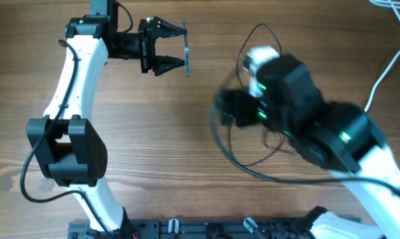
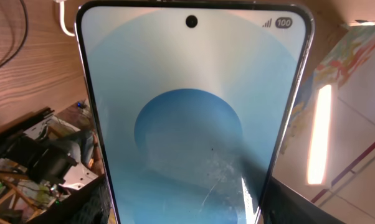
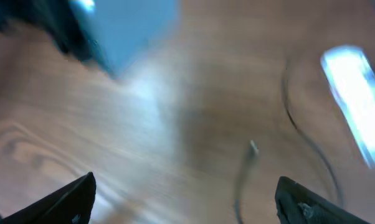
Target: Plug charger to phone and switch on socket
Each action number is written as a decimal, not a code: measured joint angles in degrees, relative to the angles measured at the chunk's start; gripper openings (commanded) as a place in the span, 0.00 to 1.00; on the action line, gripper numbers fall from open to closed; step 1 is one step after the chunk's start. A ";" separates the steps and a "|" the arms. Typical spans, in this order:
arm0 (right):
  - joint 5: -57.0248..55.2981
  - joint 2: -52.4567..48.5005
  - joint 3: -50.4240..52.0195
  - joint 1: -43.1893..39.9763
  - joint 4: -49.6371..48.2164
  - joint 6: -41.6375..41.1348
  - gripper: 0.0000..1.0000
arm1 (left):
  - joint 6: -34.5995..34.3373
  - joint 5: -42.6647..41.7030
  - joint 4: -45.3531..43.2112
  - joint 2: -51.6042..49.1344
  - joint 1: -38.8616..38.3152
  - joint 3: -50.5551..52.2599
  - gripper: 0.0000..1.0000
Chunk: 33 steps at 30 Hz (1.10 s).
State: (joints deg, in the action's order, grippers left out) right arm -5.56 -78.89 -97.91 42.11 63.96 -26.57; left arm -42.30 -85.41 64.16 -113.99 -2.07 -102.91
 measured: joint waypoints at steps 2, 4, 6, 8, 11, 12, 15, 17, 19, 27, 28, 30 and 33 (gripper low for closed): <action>-5.38 -8.24 -10.29 3.69 -0.09 -0.22 0.89 | -0.07 0.00 0.02 0.00 0.00 0.00 0.71; -11.02 -14.62 -16.63 5.97 -0.35 -0.42 0.88 | -0.07 0.00 0.04 0.00 0.00 0.00 0.71; -14.29 -17.73 -17.92 6.64 -0.87 -0.87 0.88 | -0.07 0.02 0.07 0.00 0.00 0.00 0.71; -16.63 -20.52 -18.08 7.26 -1.75 -1.33 0.86 | -0.07 0.02 0.04 0.00 0.00 0.00 0.71; -18.10 -22.73 -18.08 8.68 -4.24 -1.66 0.68 | -0.07 0.02 0.04 0.00 0.00 0.00 0.71; -18.29 -22.88 -18.08 9.07 -4.85 -1.68 0.68 | -0.07 0.04 0.04 0.00 0.00 0.00 0.72; -20.26 -23.47 -18.14 9.62 -5.60 -2.38 0.69 | -0.07 0.09 0.04 0.00 0.00 0.00 0.71; -21.35 -24.59 -18.27 9.60 -5.75 -2.64 0.68 | -0.07 0.09 0.04 0.00 0.00 0.00 0.71; -22.12 -26.08 -18.29 9.62 -5.77 -2.80 0.64 | -0.07 0.09 0.04 0.00 0.00 0.00 0.71; -27.19 -27.71 -18.29 9.60 -6.60 -3.39 0.48 | -0.07 0.22 0.04 0.00 0.00 0.00 0.72; -27.36 -27.71 -18.29 9.62 -6.88 -3.39 0.47 | -0.07 0.24 0.04 0.00 0.00 0.00 0.72; -27.54 -27.71 -18.29 9.60 -7.13 -3.41 0.40 | -0.07 0.24 0.04 0.00 0.00 0.00 0.72; -27.47 -27.71 -18.29 9.60 -7.30 -3.41 0.33 | -0.07 0.24 0.04 0.00 0.00 0.00 0.72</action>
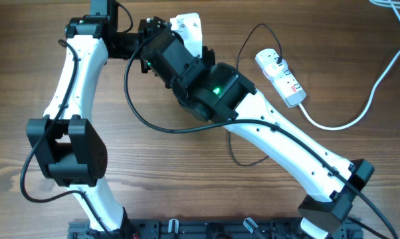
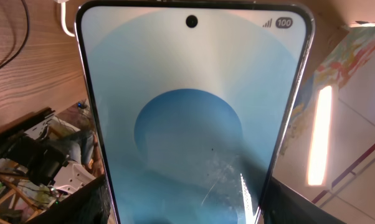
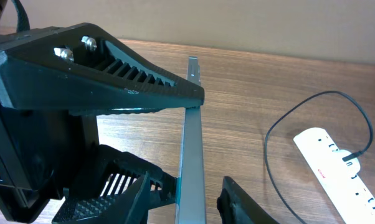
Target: Plug charger to phone and switch on socket
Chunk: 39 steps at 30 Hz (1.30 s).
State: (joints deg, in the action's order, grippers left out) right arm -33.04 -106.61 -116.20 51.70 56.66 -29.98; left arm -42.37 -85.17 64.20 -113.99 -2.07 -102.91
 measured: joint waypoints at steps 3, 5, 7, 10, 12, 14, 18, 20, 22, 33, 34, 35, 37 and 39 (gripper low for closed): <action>0.22 0.00 0.00 0.00 -0.02 0.00 0.25 | 0.00 0.00 0.00 0.00 0.00 0.00 0.72; 0.39 0.00 0.00 0.00 -0.07 0.09 0.19 | 0.00 0.00 0.00 0.00 0.00 0.00 0.72; 0.44 0.00 0.00 0.02 -0.17 -0.22 0.15 | 0.00 0.00 0.00 0.00 0.00 0.00 0.72; 0.42 0.00 0.00 0.00 -0.15 -0.31 0.05 | 0.00 -0.02 0.00 0.00 0.00 0.00 0.72; 0.39 0.00 0.00 -0.04 -0.17 -0.44 0.05 | 0.00 -0.09 0.00 0.00 0.02 0.00 0.74; 0.39 0.00 0.00 -0.04 -0.22 -0.55 0.04 | 0.00 -0.04 0.02 0.00 0.22 0.00 0.82; 0.33 -0.02 0.00 -0.02 0.28 -4.52 0.05 | -0.20 -0.31 -0.39 0.00 0.22 0.00 1.00; -0.55 -0.02 0.00 -0.04 0.72 -8.94 0.05 | -0.39 -0.44 -0.44 0.00 0.22 0.00 1.00; -1.38 -0.02 0.00 -0.04 1.14 -13.33 0.05 | -0.39 -0.46 -0.57 0.02 0.22 0.00 1.00; 1.73 4.17 0.00 -0.42 10.40 -68.76 0.04 | -0.42 -1.99 -0.63 0.02 0.22 0.00 0.72; 2.40 4.17 0.02 -0.42 10.45 -72.11 0.05 | -0.42 -2.47 -0.59 0.02 0.22 0.00 0.71; 3.02 4.17 0.13 -0.42 10.36 -74.69 0.04 | -0.44 -2.86 -0.55 0.02 0.22 0.00 0.68; 4.28 4.17 0.24 -0.42 9.27 -79.30 0.04 | -0.39 -3.65 -0.59 0.04 0.20 0.00 0.68; 5.14 4.17 0.37 -0.42 8.52 -81.94 0.05 | -0.44 -4.20 -0.63 0.11 0.07 0.00 0.68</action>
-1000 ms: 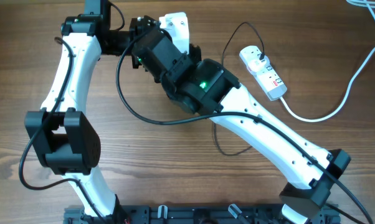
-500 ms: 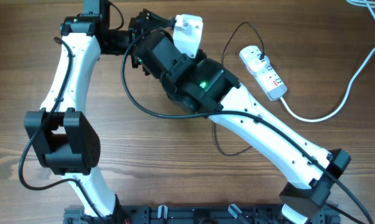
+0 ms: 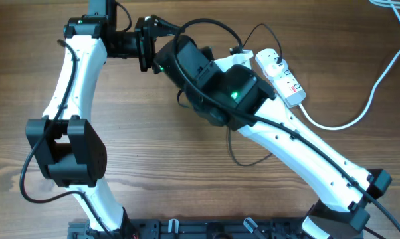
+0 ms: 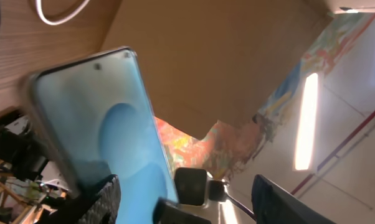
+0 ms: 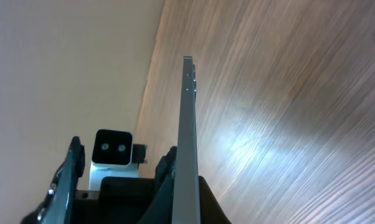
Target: Plug charger to phone and switch on socket
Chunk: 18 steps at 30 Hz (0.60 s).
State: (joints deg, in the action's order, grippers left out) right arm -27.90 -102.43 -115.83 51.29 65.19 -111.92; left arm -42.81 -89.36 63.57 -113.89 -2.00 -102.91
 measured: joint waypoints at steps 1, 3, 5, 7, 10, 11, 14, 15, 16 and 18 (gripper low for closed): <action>0.11 0.00 0.20 0.00 -0.04 -2.08 0.04 | 0.00 0.00 0.00 0.11 -0.20 0.00 0.68; -0.26 0.00 0.35 0.07 -0.46 -3.45 0.04 | 0.00 0.00 -0.02 0.22 -0.39 -0.09 0.74; -1.14 0.00 0.63 0.28 -0.44 -3.89 0.04 | -0.02 0.00 -0.22 0.26 -0.39 -0.24 0.81; -3.30 0.00 0.96 0.81 0.13 -4.13 0.04 | -0.20 0.00 -0.33 0.35 -0.42 -0.46 0.82; -6.25 0.00 0.98 0.85 1.20 -4.42 0.05 | -0.20 0.00 -0.42 0.61 -0.39 -0.50 0.82; -6.67 0.00 0.98 0.85 1.29 -4.44 0.04 | -0.20 0.00 -0.42 0.66 -0.35 -0.52 0.82; -11.47 0.04 0.83 0.24 -1.14 -5.31 0.05 | -0.20 0.09 -0.66 0.72 0.22 -0.52 0.82; -12.52 0.04 0.83 -0.07 -1.38 -5.49 0.04 | -0.20 0.09 -0.63 0.72 0.26 -0.52 0.81; -14.80 0.04 0.83 -0.26 -2.05 -5.55 0.05 | -0.20 0.09 -0.63 0.72 0.26 -0.52 0.80; -18.73 0.04 0.83 -0.28 -4.02 -4.74 0.04 | -0.20 0.09 -0.61 0.72 0.26 -0.52 0.78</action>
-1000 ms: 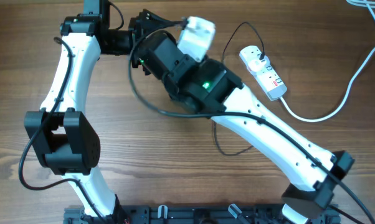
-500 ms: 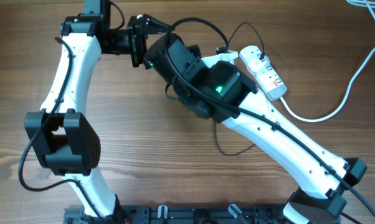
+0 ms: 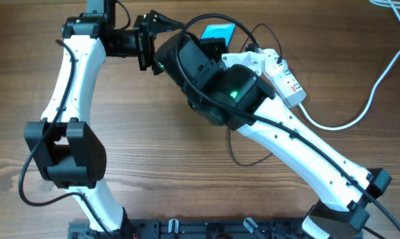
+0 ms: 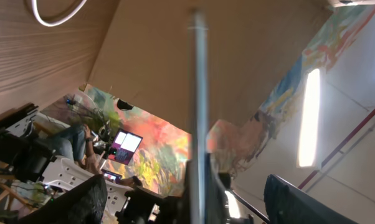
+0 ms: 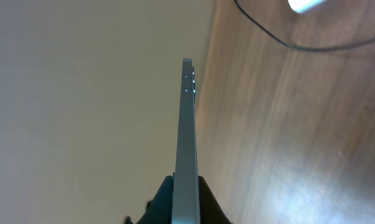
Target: Plug charger to phone and switch on socket
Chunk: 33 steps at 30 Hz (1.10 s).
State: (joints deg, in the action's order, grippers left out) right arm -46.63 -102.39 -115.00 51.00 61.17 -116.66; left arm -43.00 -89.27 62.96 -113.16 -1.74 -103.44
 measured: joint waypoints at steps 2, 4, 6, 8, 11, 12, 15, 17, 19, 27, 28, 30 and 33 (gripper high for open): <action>-0.02 0.02 0.00 0.00 -1.97 2.34 0.04 | 0.00 0.00 -0.02 0.00 0.00 0.00 0.76; 2.75 0.02 0.00 0.00 -3.21 3.87 0.04 | 0.00 0.00 -0.02 0.00 -0.02 0.00 0.68; 7.04 0.00 0.00 0.00 -5.11 5.95 0.04 | -0.11 -0.02 0.00 0.00 -0.02 0.00 0.66; 11.13 0.02 0.00 0.00 -5.88 8.28 0.04 | -0.44 -0.02 -0.02 0.00 -0.02 0.00 0.65; 15.80 0.02 0.00 0.00 -5.20 10.27 0.04 | -0.85 -0.02 0.00 0.00 -0.02 0.00 0.60; 16.24 0.00 0.00 0.00 -5.03 10.32 0.04 | -0.87 -0.02 0.00 0.00 -0.02 0.00 0.58; 16.87 0.02 0.00 0.00 -4.87 9.77 0.04 | -1.20 -0.04 1.14 0.00 -0.02 0.00 0.48; 17.07 0.02 0.00 0.00 -4.85 7.50 0.04 | -1.92 -0.02 1.49 0.00 -0.02 0.00 0.45; 17.07 0.02 0.00 0.00 -4.85 5.64 0.04 | -2.14 -0.02 1.51 0.00 -0.02 0.00 0.41; 18.53 0.02 0.00 -0.07 -5.20 4.35 0.04 | -2.82 0.04 1.55 0.00 -0.02 0.00 0.25; 18.53 0.00 0.00 -0.07 -5.31 4.33 0.04 | -2.82 0.11 1.55 0.00 -0.02 0.00 0.22; 18.53 0.00 0.00 -0.09 -5.60 4.15 0.04 | -3.02 0.26 1.68 0.00 -0.02 0.04 0.16; 19.37 0.02 -0.02 -0.39 -5.81 3.93 0.10 | -3.28 0.63 1.79 0.00 -0.02 0.11 0.04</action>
State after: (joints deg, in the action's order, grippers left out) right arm -27.27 -102.37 -115.02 50.61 55.35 -112.73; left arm -46.28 -88.64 64.75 -113.16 -1.76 -103.33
